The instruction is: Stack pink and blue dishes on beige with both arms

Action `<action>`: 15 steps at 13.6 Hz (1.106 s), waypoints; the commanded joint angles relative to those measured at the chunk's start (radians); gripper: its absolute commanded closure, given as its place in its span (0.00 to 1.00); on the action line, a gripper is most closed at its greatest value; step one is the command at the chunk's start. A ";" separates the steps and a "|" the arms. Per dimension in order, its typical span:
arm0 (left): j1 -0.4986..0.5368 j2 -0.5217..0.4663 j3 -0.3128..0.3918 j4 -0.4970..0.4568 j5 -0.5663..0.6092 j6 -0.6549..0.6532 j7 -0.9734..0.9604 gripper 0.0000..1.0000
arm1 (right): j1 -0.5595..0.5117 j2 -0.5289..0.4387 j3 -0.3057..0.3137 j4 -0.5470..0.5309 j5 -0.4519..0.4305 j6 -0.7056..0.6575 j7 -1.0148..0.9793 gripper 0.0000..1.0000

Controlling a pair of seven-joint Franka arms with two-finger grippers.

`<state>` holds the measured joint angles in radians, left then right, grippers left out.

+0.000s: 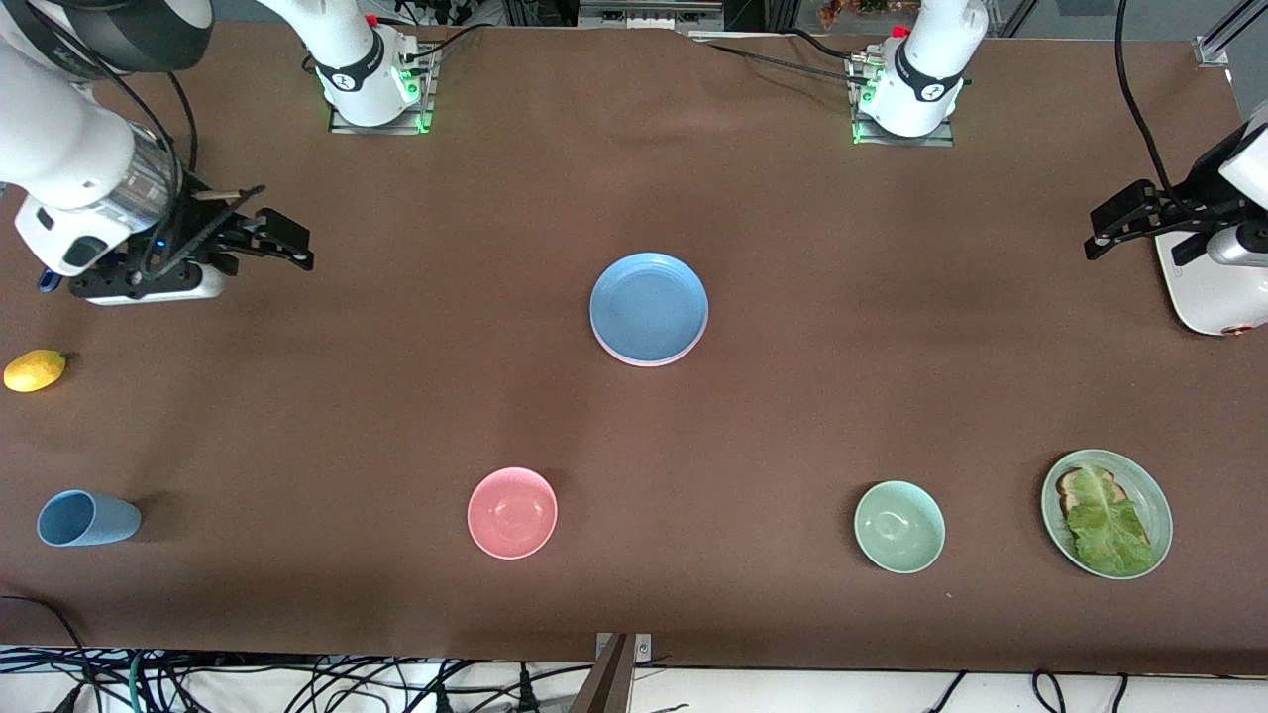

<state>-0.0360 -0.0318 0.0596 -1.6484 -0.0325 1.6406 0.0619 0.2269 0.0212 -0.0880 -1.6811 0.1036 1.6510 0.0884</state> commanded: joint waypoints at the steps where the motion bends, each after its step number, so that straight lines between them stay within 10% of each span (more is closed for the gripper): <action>1: 0.002 0.012 0.002 0.025 -0.009 -0.010 0.013 0.00 | -0.105 -0.037 0.076 0.039 -0.033 -0.091 -0.054 0.00; 15: 0.002 0.010 0.002 0.025 -0.009 -0.010 0.013 0.00 | -0.163 -0.024 0.074 0.113 -0.077 -0.186 -0.113 0.00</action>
<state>-0.0360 -0.0315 0.0596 -1.6482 -0.0325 1.6406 0.0619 0.0772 -0.0119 -0.0236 -1.5958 0.0403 1.4887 -0.0405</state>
